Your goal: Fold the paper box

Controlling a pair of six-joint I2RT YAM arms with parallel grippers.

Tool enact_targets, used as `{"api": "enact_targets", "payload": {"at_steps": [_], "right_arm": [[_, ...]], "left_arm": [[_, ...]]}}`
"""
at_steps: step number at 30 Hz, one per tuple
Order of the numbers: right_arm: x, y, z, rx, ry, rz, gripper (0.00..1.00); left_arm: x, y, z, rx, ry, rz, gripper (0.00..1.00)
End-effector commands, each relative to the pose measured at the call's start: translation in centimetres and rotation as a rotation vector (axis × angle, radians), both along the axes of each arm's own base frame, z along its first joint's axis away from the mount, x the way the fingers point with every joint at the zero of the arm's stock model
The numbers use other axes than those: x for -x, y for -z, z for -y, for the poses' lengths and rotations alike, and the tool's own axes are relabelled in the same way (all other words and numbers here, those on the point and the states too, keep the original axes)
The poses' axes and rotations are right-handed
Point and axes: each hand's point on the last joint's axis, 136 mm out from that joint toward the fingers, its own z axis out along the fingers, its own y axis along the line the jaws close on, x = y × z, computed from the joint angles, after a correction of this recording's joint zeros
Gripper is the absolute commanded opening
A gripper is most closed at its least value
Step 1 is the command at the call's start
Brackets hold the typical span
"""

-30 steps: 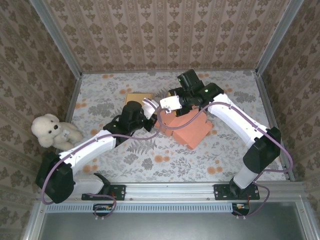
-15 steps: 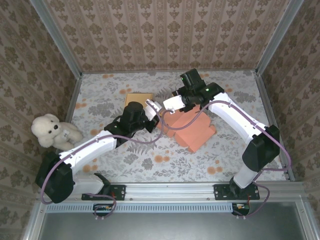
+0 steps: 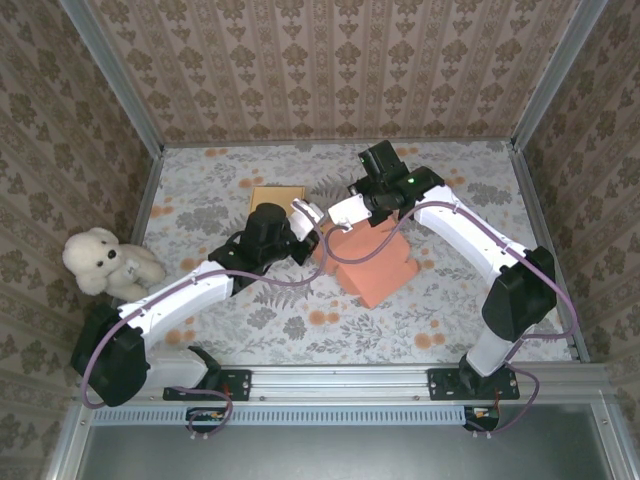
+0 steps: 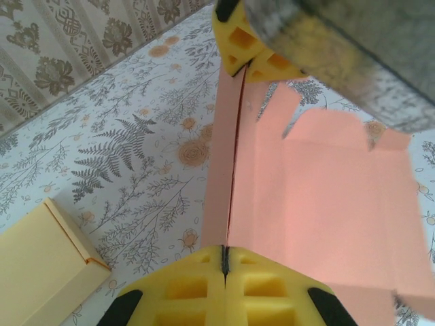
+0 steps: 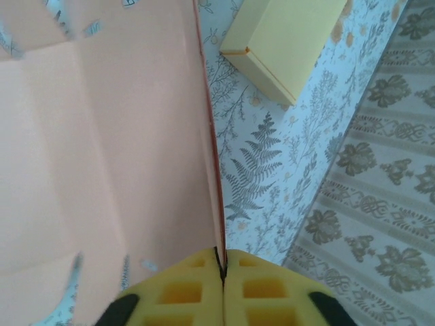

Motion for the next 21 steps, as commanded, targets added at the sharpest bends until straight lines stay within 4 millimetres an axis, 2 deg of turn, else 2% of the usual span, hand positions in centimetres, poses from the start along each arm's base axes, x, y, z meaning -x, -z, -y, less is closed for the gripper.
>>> {"api": "enact_targets", "payload": {"at_steps": [1, 3, 4, 6, 8, 10, 13, 17, 19, 21], "right_arm": [[-0.1, 1.0, 0.6, 0.031, 0.010, -0.014, 0.00], [-0.2, 0.7, 1.0, 0.024, 0.031, -0.015, 0.00], [-0.3, 0.4, 1.2, 0.013, 0.048, -0.016, 0.00], [-0.2, -0.1, 1.6, -0.015, 0.078, -0.033, 0.00], [0.0, -0.6, 2.1, -0.053, 0.114, -0.061, 0.00], [0.4, -1.2, 2.5, -0.086, 0.141, -0.092, 0.00], [1.3, -1.9, 3.3, -0.118, 0.168, -0.138, 0.00], [2.5, -1.7, 4.4, -0.122, 0.205, -0.222, 0.00], [2.8, -1.5, 4.7, -0.131, 0.230, -0.263, 0.00], [3.0, -1.4, 4.9, -0.146, 0.251, -0.300, 0.00]], "left_arm": [[0.4, -1.6, 0.2, 0.040, 0.017, 0.052, 0.00], [0.1, -1.6, -0.1, 0.046, -0.010, 0.059, 0.00], [-0.2, -1.8, -0.4, 0.057, -0.035, 0.063, 0.04], [-0.4, -2.0, -1.1, 0.083, -0.080, 0.067, 0.20], [-0.5, -2.2, -2.2, 0.137, -0.135, 0.067, 0.40], [-0.4, -1.9, -3.3, 0.191, -0.176, 0.065, 0.50], [-0.2, -0.7, -5.2, 0.257, -0.255, 0.066, 0.51], [-0.9, 0.8, -8.4, 0.388, -0.377, 0.014, 0.52], [-1.4, 1.9, -9.1, 0.417, -0.406, -0.037, 0.51], [-1.8, 2.9, -8.8, 0.415, -0.402, -0.086, 0.51]]}}
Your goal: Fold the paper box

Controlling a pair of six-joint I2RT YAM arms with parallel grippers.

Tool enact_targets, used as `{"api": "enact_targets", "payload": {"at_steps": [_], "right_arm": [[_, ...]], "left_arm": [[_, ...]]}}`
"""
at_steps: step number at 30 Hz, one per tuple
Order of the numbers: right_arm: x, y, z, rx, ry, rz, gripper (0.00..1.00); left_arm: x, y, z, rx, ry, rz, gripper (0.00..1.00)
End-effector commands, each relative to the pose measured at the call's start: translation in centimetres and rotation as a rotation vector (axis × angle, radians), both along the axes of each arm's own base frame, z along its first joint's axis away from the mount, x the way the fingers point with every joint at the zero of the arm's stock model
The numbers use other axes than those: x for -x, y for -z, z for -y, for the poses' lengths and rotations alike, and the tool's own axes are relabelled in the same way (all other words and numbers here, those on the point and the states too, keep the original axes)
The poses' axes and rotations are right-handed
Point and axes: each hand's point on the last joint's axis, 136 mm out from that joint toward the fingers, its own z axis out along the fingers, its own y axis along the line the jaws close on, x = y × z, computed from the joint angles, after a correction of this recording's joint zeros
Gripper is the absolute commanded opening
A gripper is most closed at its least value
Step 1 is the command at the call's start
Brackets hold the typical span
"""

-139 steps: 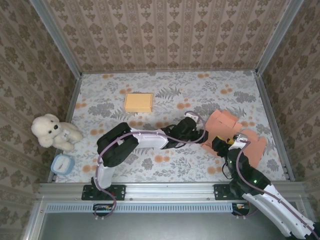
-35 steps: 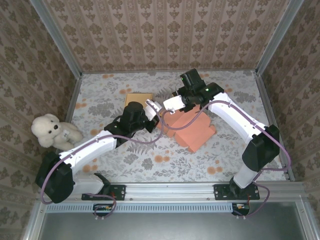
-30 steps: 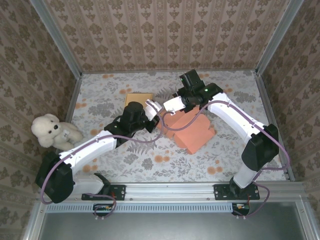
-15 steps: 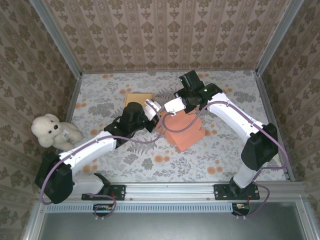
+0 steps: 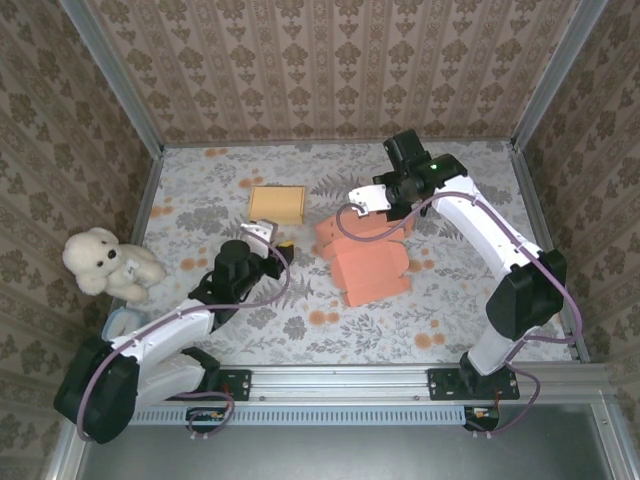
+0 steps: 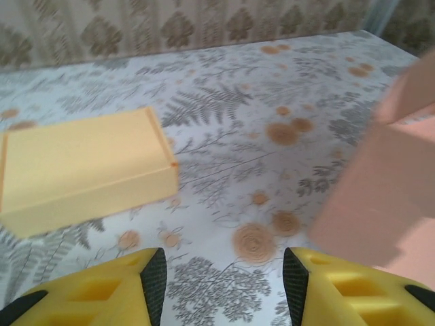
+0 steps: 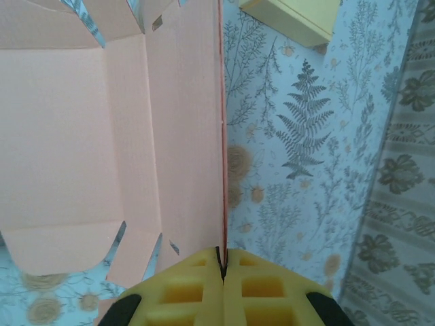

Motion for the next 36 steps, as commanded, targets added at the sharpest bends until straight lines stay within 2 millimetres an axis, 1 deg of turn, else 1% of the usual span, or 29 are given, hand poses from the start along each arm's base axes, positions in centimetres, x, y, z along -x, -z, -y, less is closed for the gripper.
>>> {"api": "enact_targets", "payload": {"at_steps": [1, 4, 5, 7, 9, 12, 13, 14, 15, 17, 18, 20, 22, 24, 26, 30, 33, 36], "right_arm": [[1.9, -0.8, 0.2, -0.059, 0.044, -0.099, 0.00], [1.5, 0.0, 0.7, -0.044, 0.092, -0.135, 0.00], [1.4, 0.2, 0.7, -0.043, 0.105, -0.144, 0.00], [0.8, 0.6, 1.0, -0.049, 0.144, -0.159, 0.00], [0.4, 0.8, 1.2, -0.050, 0.169, -0.166, 0.00], [0.1, 1.1, 1.5, -0.044, 0.184, -0.173, 0.00], [0.1, 1.2, 1.6, -0.046, 0.186, -0.175, 0.00], [0.1, 1.2, 1.5, -0.049, 0.185, -0.177, 0.00], [0.1, 1.2, 1.5, -0.057, 0.185, -0.180, 0.00], [0.1, 1.1, 1.6, -0.069, 0.189, -0.187, 0.00], [0.3, 1.1, 1.6, -0.072, 0.186, -0.193, 0.00], [0.6, 1.2, 1.7, -0.071, 0.179, -0.194, 0.00], [0.9, 1.4, 1.9, -0.066, 0.166, -0.190, 0.00], [1.0, 1.6, 2.1, -0.064, 0.155, -0.184, 0.00], [1.2, 1.6, 2.2, -0.071, 0.145, -0.178, 0.00], [1.3, 1.5, 2.1, -0.086, 0.133, -0.176, 0.00], [1.3, 1.6, 2.0, -0.090, 0.125, -0.180, 0.00], [1.3, 2.1, 2.1, -0.082, 0.122, -0.173, 0.00]], "left_arm": [[-0.8, -1.8, 1.2, 0.160, 0.010, -0.004, 0.51], [-0.1, -1.5, 3.1, 0.222, 0.087, 0.001, 0.56], [0.1, -1.6, 3.4, 0.235, 0.094, 0.013, 0.59], [1.1, -2.2, 4.8, 0.242, 0.140, 0.050, 0.62], [2.8, -3.2, 6.8, 0.240, 0.215, 0.101, 0.61], [6.3, -5.0, 11.0, 0.244, 0.376, 0.155, 0.56], [7.0, -5.4, 12.1, 0.244, 0.408, 0.161, 0.56], [7.1, -5.5, 12.9, 0.243, 0.420, 0.156, 0.56], [6.7, -5.4, 13.6, 0.243, 0.418, 0.143, 0.56], [5.2, -4.5, 14.5, 0.222, 0.383, 0.118, 0.55], [3.9, -3.8, 14.6, 0.209, 0.342, 0.105, 0.54], [1.4, -2.4, 14.1, 0.208, 0.262, 0.070, 0.51], [-0.8, -1.5, 12.8, 0.241, 0.184, 0.044, 0.48], [-2.3, -0.9, 11.4, 0.282, 0.130, 0.031, 0.46], [-3.1, -0.5, 10.3, 0.309, 0.099, 0.024, 0.45], [-4.1, -0.3, 8.8, 0.317, 0.056, 0.013, 0.44], [-4.9, -0.5, 7.9, 0.338, 0.029, -0.002, 0.45], [-5.3, -1.1, 7.4, 0.362, 0.032, -0.004, 0.45]]}}
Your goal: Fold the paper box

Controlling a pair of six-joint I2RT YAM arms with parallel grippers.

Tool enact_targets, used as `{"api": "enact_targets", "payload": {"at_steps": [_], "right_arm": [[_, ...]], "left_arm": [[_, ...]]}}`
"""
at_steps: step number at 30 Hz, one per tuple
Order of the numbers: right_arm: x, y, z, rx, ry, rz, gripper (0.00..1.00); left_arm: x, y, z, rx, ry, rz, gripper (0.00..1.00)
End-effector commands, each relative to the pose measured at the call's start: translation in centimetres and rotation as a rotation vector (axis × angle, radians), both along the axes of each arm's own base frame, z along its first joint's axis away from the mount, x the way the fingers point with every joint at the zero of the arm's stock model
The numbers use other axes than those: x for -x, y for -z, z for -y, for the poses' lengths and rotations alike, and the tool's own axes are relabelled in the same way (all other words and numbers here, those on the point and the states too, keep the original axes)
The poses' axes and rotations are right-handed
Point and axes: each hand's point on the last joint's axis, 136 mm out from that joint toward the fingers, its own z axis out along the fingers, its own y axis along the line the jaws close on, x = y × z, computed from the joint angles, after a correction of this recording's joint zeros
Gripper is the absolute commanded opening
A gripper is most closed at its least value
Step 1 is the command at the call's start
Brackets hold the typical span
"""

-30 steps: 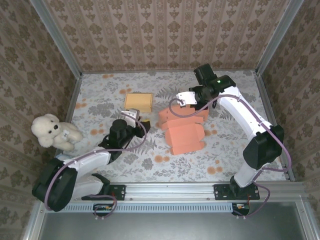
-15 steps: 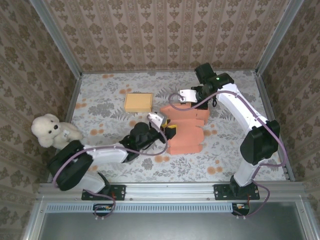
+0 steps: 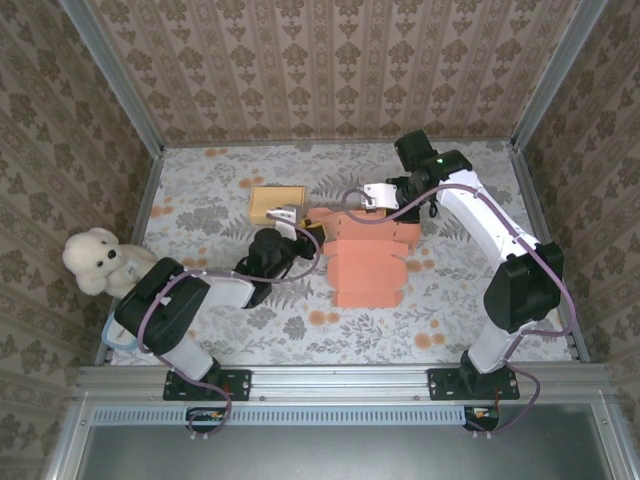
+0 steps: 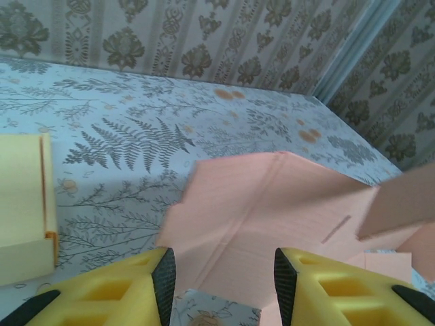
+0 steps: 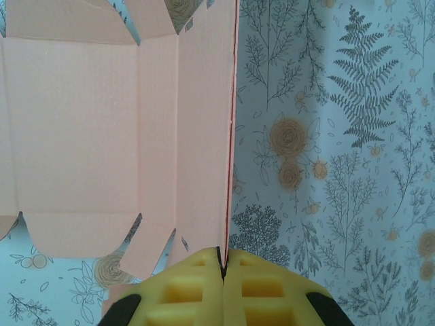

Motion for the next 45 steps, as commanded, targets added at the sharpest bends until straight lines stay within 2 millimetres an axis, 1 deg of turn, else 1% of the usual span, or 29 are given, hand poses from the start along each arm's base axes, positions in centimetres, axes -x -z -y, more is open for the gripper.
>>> {"api": "enact_targets", "payload": {"at_steps": [1, 4, 6, 9, 13, 19, 21, 23, 29, 33, 37, 39, 40, 42, 44, 45], "right_arm": [[0.8, -0.4, -0.3, -0.030, -0.036, 0.015, 0.00], [0.8, 0.0, -0.1, -0.024, -0.043, 0.032, 0.00], [0.8, -0.1, -0.2, -0.026, -0.044, 0.037, 0.00], [0.7, -0.5, -0.3, -0.035, -0.044, 0.048, 0.00], [0.6, -0.3, -0.3, -0.017, -0.043, 0.069, 0.00], [0.3, -0.4, -0.4, -0.026, -0.015, 0.084, 0.00], [0.3, -0.5, -0.4, -0.030, -0.012, 0.083, 0.00], [0.4, -0.4, -0.6, -0.035, -0.017, 0.078, 0.00], [0.7, 0.0, -1.0, -0.047, -0.023, 0.085, 0.00], [0.3, 0.4, -0.8, -0.040, 0.001, 0.079, 0.00], [-0.3, 0.8, -0.3, -0.013, 0.027, 0.081, 0.00], [-0.5, 0.9, -0.2, -0.012, 0.038, 0.080, 0.00], [-0.6, 0.8, -0.2, -0.013, 0.043, 0.082, 0.00], [-0.8, 0.8, 0.0, -0.010, 0.054, 0.076, 0.00], [-0.9, 0.8, 0.0, -0.008, 0.058, 0.075, 0.00], [-0.9, 0.9, 0.0, -0.007, 0.059, 0.071, 0.00]], "left_arm": [[-0.5, -2.2, -0.7, 0.077, -0.008, 0.019, 0.45], [-0.6, -2.8, -1.0, 0.084, -0.016, 0.016, 0.45], [-0.6, -3.2, -0.7, 0.086, 0.003, 0.012, 0.45], [-0.3, -4.1, 0.6, 0.099, 0.055, 0.003, 0.44], [0.8, -4.8, 2.9, 0.079, 0.114, 0.018, 0.44], [2.7, -5.0, 6.5, -0.023, 0.182, 0.054, 0.44], [2.9, -4.9, 7.2, -0.051, 0.187, 0.063, 0.46], [2.5, -4.9, 7.4, -0.060, 0.171, 0.055, 0.50], [0.9, -4.8, 6.5, -0.062, 0.092, 0.035, 0.51], [1.3, -4.9, 5.9, -0.075, 0.095, 0.045, 0.53], [3.0, -5.8, 3.4, -0.093, 0.057, 0.058, 0.54], [4.4, -6.5, 2.5, -0.123, 0.043, 0.076, 0.54], [5.3, -6.6, 2.4, -0.146, 0.050, 0.084, 0.54], [7.2, -6.7, 2.9, -0.160, 0.090, 0.097, 0.54], [9.4, -6.5, 4.4, -0.156, 0.175, 0.110, 0.53], [10.0, -6.3, 4.9, -0.154, 0.203, 0.109, 0.53]]}}
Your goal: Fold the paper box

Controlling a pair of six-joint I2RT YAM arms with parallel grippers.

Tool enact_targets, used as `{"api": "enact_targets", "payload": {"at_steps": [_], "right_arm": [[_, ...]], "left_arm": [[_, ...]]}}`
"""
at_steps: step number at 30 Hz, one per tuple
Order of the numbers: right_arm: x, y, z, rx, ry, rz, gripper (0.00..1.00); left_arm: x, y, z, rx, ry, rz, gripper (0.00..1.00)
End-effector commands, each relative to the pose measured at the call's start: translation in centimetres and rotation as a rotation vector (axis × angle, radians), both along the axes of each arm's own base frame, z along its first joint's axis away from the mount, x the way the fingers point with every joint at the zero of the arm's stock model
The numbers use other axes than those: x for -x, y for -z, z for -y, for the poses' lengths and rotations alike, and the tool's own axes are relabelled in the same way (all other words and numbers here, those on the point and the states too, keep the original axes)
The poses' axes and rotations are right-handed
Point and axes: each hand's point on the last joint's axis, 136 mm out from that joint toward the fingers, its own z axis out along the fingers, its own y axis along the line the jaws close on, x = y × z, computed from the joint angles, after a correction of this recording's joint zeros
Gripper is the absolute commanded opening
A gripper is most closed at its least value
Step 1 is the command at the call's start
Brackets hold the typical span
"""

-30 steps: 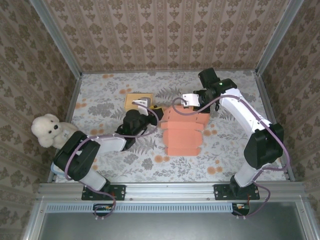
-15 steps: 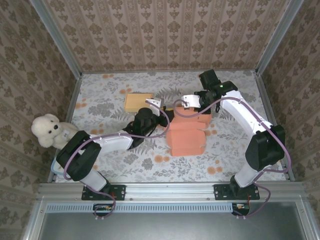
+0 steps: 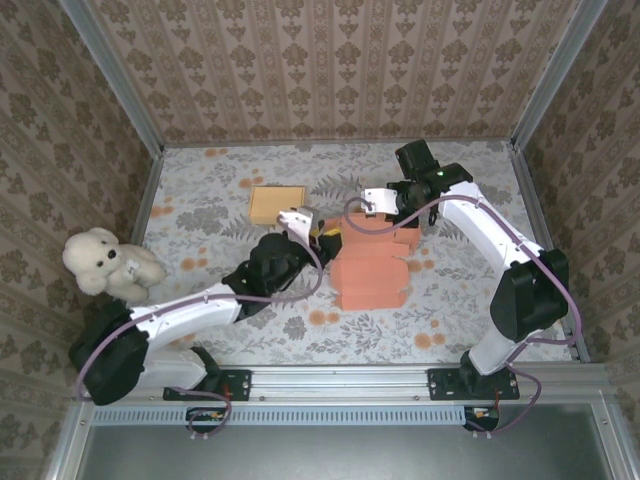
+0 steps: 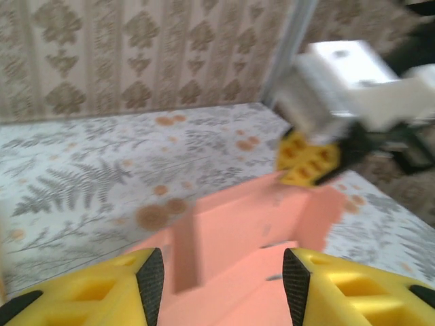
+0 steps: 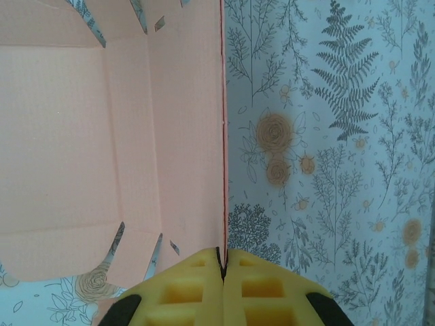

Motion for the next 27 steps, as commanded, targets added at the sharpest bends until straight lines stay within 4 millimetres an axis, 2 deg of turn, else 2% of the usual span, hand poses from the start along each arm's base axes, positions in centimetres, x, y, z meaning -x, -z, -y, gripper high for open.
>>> {"api": "enact_targets", "payload": {"at_steps": [1, 3, 8, 11, 15, 19, 27], "right_arm": [[-0.5, -0.2, -0.1, -0.005, 0.024, -0.003, 0.00], [-0.4, -0.1, -0.1, -0.008, 0.028, -0.008, 0.00], [0.0, 0.5, -0.1, -0.011, 0.026, -0.023, 0.00], [0.1, 0.8, -0.1, -0.012, 0.019, -0.028, 0.00], [0.0, 1.1, 0.1, -0.014, 0.021, -0.033, 0.00], [-0.1, 1.3, 0.3, -0.013, 0.022, -0.037, 0.00], [-0.1, 1.1, 0.1, -0.025, 0.018, -0.032, 0.00]], "left_arm": [[2.1, 2.9, 1.3, -0.086, 0.079, -0.020, 0.51], [2.3, 4.0, 2.4, -0.089, 0.110, -0.050, 0.48], [-0.4, 6.7, 2.9, -0.081, 0.071, -0.123, 0.45], [-2.6, 7.8, 1.9, -0.024, 0.044, -0.184, 0.44], [-5.3, 9.9, -0.7, 0.019, -0.047, -0.245, 0.44], [-7.0, 11.5, -2.8, 0.039, -0.113, -0.277, 0.43], [-8.0, 14.1, -2.7, 0.002, -0.126, -0.313, 0.38]]}}
